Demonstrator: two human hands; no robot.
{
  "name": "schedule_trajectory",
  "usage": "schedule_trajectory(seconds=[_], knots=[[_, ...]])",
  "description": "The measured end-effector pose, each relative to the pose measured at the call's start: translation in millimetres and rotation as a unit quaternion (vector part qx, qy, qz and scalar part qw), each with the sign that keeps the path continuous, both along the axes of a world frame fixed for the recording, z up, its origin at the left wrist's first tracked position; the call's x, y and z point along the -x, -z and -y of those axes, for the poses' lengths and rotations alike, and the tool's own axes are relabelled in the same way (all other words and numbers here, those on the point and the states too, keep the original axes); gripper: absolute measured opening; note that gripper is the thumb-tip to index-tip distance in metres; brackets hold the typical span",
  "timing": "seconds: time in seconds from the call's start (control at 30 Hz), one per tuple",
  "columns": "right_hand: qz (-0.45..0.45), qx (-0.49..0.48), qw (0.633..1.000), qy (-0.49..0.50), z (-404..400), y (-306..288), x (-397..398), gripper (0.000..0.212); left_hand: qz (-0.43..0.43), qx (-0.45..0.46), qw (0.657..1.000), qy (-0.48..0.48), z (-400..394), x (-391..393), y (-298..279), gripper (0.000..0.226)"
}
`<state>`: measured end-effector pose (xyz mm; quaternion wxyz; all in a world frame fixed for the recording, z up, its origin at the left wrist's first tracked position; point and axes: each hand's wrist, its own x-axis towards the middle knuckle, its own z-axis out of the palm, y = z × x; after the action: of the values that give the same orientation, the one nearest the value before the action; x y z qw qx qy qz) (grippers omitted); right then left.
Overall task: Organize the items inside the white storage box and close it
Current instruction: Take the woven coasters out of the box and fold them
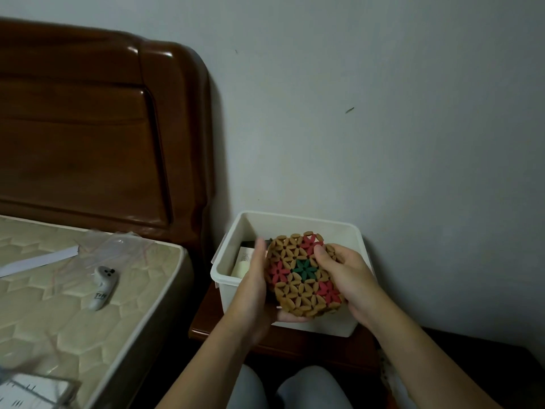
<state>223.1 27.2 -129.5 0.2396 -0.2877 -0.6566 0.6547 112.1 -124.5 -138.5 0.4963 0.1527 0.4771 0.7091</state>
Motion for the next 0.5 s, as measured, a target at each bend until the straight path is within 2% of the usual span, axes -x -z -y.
schedule_trajectory(seconds=[0.07, 0.23, 0.3, 0.37, 0.5], knots=[[-0.004, -0.025, 0.999, 0.036, 0.4, 4.5, 3.2, 0.024, -0.046, 0.007, 0.999, -0.021, -2.6, -1.6, 0.6, 0.047], [-0.007, -0.034, 0.997, 0.074, -7.5, 10.9, 14.4, 0.049, -0.066, 0.016, 0.996, -0.061, -14.2, 4.2, 4.8, 0.041], [-0.008, 0.006, 0.996, 0.093, -13.5, 10.3, 22.5, 0.045, -0.070, 0.007, 0.995, -0.069, -21.3, 9.6, 7.2, 0.042], [-0.007, 0.041, 0.995, 0.089, -19.2, 8.5, 33.9, 0.031, -0.082, 0.005, 0.994, -0.077, -30.6, 17.3, 9.3, 0.048], [0.024, 0.012, 0.998, 0.051, -38.7, 6.9, 61.0, 0.044, -0.108, -0.004, 0.988, -0.113, -51.8, 44.4, 12.6, 0.048]])
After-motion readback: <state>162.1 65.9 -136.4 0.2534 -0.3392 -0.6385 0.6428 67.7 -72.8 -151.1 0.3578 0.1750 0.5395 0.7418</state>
